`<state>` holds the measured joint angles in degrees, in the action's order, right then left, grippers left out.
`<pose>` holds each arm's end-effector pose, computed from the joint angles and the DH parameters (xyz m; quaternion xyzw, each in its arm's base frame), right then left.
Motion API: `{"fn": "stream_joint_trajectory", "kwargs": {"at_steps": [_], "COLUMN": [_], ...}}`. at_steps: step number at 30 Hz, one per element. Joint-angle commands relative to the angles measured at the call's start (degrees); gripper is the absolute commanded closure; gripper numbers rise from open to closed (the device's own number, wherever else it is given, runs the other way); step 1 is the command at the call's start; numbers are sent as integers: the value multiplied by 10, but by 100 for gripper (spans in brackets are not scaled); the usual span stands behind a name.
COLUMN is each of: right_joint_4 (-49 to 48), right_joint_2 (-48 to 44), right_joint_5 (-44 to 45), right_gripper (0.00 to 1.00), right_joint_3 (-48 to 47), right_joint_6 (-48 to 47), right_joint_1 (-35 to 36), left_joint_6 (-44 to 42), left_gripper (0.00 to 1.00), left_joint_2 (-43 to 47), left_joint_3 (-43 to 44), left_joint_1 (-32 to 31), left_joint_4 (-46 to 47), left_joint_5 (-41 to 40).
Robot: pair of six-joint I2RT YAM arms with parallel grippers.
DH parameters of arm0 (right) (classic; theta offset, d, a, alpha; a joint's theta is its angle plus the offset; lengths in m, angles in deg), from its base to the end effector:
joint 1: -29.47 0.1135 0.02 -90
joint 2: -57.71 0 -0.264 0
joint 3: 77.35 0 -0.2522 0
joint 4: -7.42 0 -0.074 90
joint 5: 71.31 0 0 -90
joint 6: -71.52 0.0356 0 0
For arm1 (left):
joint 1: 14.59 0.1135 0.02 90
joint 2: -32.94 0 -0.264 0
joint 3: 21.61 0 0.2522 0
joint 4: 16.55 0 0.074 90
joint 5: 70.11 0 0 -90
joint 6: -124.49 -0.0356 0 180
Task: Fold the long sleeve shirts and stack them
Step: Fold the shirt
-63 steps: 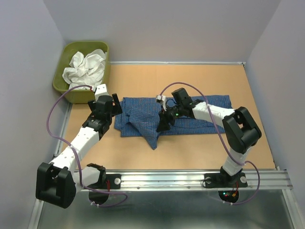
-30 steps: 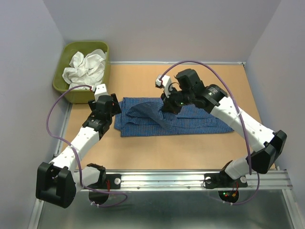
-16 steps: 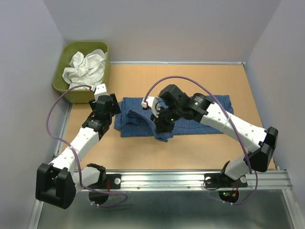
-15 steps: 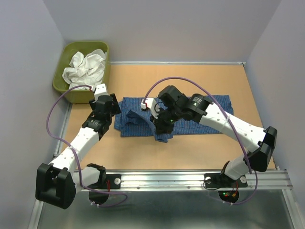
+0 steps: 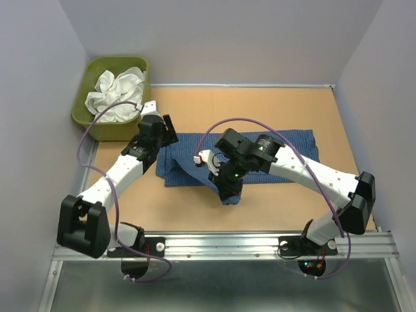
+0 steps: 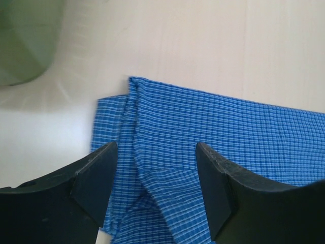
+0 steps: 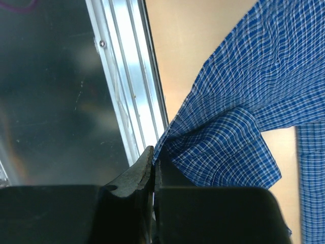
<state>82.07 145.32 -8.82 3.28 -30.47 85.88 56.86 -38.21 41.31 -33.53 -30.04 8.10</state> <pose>0.1545 0.2623 0.3347 -0.5768 0.7497 0.3001 0.1234 0.2723 -0.0858 0.2870 -0.0823 0.8212 -0.1174 0.5524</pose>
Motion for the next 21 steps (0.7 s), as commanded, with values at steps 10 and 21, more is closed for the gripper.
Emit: {"fn": "stream_joint_trajectory", "kwargs": {"at_steps": [10, 21], "right_joint_4": [0, -12], "right_joint_2": [-25, 27], "right_joint_5": [-11, 173], "right_gripper": [99, 99], "right_joint_3": [36, -20], "right_joint_6": [-3, 17], "right_joint_1": [9, -9], "left_joint_6": [90, 111], "left_gripper": [40, 44], "left_joint_2": [-181, -205], "left_joint_3": [21, 23], "left_joint_1": [-95, -77], "left_joint_4": [30, -69], "left_joint_5": [96, 5]}}
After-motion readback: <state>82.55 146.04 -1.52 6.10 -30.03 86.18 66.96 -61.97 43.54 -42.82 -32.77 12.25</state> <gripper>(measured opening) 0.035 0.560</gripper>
